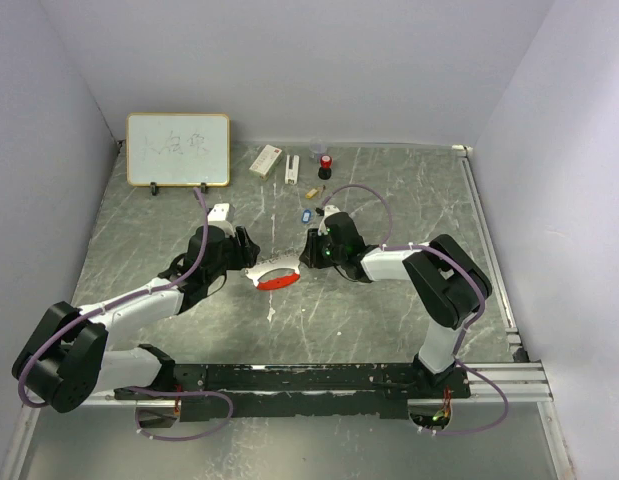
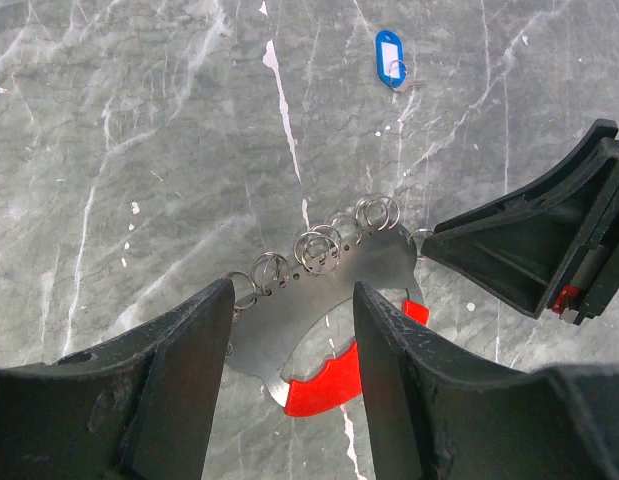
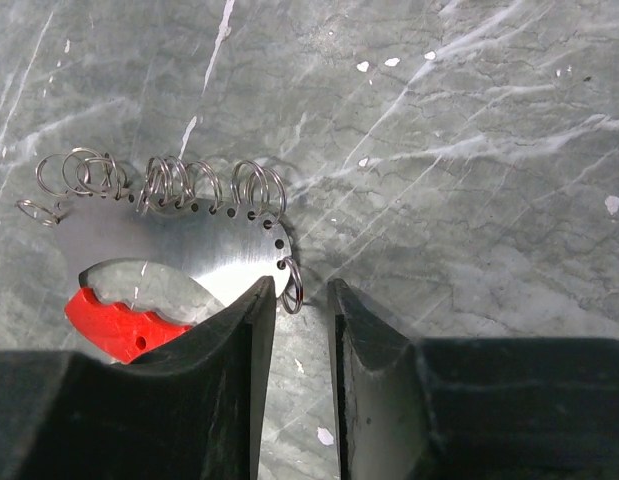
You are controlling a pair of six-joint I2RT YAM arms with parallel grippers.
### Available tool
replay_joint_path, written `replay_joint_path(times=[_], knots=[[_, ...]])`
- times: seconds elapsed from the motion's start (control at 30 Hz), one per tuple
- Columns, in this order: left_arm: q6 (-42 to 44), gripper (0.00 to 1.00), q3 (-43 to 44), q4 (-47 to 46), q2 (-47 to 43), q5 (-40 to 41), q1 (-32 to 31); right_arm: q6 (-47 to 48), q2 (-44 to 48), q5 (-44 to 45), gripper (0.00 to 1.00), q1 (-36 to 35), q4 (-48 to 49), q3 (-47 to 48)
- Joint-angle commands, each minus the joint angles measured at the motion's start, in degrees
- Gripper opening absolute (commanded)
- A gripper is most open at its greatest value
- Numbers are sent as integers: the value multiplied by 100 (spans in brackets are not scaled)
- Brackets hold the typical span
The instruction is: Put the keys on the keyring
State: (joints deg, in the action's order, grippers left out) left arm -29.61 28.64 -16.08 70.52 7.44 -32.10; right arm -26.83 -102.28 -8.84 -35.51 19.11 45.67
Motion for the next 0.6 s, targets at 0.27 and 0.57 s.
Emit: replay_joint_path(times=[0.27, 0.57], knots=[[1, 62, 89, -102, 30, 82, -41, -85, -131, -42, 13, -35, 206, -158], [3, 62, 113, -116, 57, 64, -38, 170, 173, 38, 0, -35, 816, -541]])
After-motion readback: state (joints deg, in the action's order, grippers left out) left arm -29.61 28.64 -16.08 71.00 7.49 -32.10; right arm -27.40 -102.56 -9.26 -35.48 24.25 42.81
